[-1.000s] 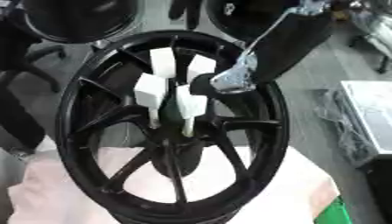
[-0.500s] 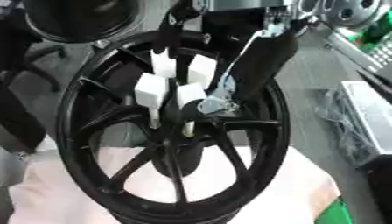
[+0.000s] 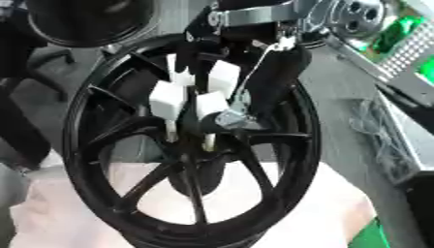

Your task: Pull the pin out of the wheel hub.

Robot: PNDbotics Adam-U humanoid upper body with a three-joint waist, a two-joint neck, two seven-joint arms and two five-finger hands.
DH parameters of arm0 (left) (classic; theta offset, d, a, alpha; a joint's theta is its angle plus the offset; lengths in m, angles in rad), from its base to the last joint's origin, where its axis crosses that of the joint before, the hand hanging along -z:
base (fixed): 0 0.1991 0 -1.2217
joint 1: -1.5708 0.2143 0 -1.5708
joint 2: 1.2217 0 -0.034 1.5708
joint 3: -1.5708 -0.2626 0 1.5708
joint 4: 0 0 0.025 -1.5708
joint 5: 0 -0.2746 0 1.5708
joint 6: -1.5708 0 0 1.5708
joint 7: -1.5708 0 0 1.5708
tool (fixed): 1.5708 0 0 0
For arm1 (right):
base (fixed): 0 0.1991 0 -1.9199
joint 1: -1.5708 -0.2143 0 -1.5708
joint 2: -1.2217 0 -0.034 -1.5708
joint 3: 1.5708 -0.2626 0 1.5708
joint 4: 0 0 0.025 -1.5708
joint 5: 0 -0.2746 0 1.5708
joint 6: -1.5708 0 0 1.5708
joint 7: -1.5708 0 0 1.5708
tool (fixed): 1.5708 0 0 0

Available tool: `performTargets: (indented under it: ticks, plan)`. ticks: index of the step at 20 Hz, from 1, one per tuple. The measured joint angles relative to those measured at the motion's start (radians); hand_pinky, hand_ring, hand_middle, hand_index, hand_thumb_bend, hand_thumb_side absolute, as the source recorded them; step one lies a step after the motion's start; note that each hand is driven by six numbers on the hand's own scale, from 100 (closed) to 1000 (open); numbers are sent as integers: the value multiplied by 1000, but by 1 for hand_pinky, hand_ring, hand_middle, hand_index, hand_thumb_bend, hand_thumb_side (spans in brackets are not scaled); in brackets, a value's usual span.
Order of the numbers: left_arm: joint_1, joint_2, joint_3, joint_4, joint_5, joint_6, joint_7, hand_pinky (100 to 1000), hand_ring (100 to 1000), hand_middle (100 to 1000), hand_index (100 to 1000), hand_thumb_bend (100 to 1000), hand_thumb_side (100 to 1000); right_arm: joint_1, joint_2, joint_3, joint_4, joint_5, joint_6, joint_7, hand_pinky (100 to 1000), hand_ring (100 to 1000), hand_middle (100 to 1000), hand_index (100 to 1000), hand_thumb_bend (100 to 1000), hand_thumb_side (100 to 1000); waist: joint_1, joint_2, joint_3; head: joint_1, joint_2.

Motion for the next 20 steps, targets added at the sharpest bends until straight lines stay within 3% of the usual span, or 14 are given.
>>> performTargets:
  ticks: [20]
  plan:
    - [0,0,-5,0,4,1,-3,736,805,817,698,489,571,4,18,6,26,37,13,-28,100,115,599,728,440,216,1,0,1,-4,4]
